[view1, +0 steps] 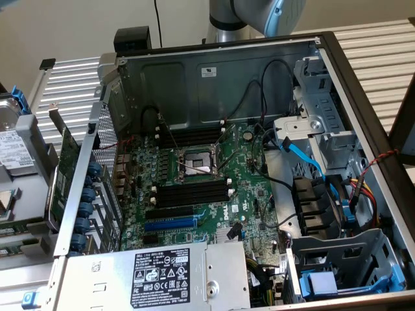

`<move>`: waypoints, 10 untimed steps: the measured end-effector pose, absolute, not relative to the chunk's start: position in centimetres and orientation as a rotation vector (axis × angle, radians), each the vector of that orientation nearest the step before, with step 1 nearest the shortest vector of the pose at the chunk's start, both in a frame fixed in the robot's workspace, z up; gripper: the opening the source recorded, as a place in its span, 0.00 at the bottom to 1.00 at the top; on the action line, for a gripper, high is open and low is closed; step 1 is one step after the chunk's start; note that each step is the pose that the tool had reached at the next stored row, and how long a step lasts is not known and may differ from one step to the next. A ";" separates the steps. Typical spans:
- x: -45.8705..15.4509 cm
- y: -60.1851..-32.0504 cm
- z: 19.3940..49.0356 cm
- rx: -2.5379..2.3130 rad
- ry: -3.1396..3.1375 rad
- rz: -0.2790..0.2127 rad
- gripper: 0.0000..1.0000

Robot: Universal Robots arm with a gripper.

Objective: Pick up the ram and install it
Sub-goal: 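Pick up the ram and move it above insertion slot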

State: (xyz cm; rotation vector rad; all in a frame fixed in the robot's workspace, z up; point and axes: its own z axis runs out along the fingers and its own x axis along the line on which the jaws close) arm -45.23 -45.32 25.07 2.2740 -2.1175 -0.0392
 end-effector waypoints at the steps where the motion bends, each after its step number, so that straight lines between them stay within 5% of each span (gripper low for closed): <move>1: -45.2 -45.3 24.9 2.276 -2.115 -0.039 0.44; 10: -45.2 -45.4 23.6 2.302 -2.119 -0.071 0.44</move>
